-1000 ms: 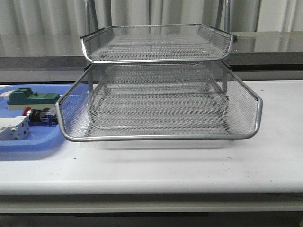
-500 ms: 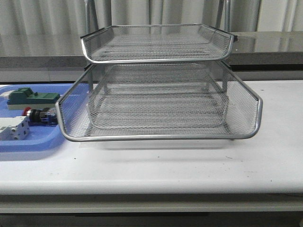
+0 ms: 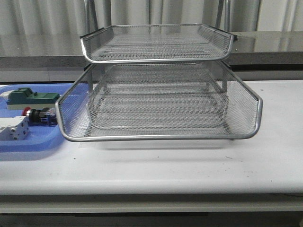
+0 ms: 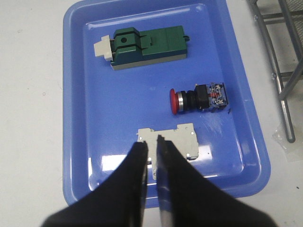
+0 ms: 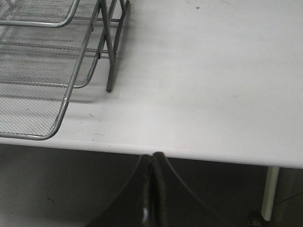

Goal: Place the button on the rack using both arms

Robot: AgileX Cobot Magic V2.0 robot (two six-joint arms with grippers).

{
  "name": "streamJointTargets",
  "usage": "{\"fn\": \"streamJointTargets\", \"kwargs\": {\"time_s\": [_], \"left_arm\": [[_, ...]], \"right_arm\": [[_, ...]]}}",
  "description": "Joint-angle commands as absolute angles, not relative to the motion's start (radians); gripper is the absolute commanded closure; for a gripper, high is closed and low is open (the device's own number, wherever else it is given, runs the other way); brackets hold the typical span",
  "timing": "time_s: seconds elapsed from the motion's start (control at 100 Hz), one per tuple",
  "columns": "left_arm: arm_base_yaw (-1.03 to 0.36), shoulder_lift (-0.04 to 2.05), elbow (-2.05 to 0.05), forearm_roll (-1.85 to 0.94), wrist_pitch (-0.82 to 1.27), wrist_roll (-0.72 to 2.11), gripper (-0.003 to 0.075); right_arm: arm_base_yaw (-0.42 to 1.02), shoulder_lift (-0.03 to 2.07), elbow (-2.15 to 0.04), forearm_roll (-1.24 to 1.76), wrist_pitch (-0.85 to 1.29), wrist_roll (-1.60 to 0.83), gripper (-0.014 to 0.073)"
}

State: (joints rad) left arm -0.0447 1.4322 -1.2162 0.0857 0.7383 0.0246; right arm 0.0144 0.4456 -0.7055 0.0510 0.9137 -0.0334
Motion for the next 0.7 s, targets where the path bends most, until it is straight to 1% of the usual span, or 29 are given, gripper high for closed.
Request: {"fn": "streamJointTargets", "kwargs": {"time_s": [0.0,0.03,0.05,0.06,0.07,0.1,0.12,0.13,0.17,0.22,0.33,0.57,0.69], "left_arm": [[-0.043,1.413,-1.257,0.089,0.703,0.032,0.0486],[-0.043,1.415,-1.257,0.089,0.707,0.032,0.0395],[-0.043,1.415,-1.257,0.089,0.71,0.032,0.0356],[-0.043,1.415,-1.257,0.089,0.712,0.032,0.0318],[-0.043,1.415,-1.257,0.089,0.715,0.032,0.0298],[-0.043,1.416,-1.257,0.089,0.718,0.032,0.0206],[-0.043,1.416,-1.257,0.091,0.719,0.032,0.0174],[-0.043,1.416,-1.257,0.094,0.719,0.032,0.0143],[-0.043,1.416,-1.257,0.101,0.719,0.032,0.0071],[-0.043,1.416,-1.257,0.106,0.719,0.032,0.0027],[-0.043,1.416,-1.257,0.108,0.719,0.032,0.0034],[-0.043,1.416,-1.257,0.082,0.712,0.032,0.0097],[-0.043,1.419,-1.267,0.072,0.694,0.055,0.0101]], "right_arm": [[0.01,0.451,-0.74,0.04,0.856,-0.034,0.0664],[0.01,0.451,-0.74,0.04,0.856,-0.034,0.0664],[0.01,0.451,-0.74,0.04,0.856,-0.034,0.0664],[0.01,0.451,-0.739,0.04,0.856,-0.034,0.0664],[0.01,0.451,-0.739,0.04,0.856,-0.034,0.0664],[0.01,0.451,-0.738,0.04,0.857,-0.034,0.0664],[0.01,0.451,-0.738,0.04,0.857,-0.034,0.0664],[0.01,0.451,-0.738,0.04,0.857,-0.034,0.0664],[0.01,0.451,-0.738,0.04,0.857,-0.034,0.0664],[0.01,0.451,-0.738,0.04,0.857,-0.034,0.0664],[0.01,0.451,-0.738,0.04,0.857,-0.034,0.0664],[0.01,0.451,-0.738,0.04,0.857,-0.034,0.0664],[0.01,0.451,-0.738,0.04,0.857,-0.034,0.0664]]}}
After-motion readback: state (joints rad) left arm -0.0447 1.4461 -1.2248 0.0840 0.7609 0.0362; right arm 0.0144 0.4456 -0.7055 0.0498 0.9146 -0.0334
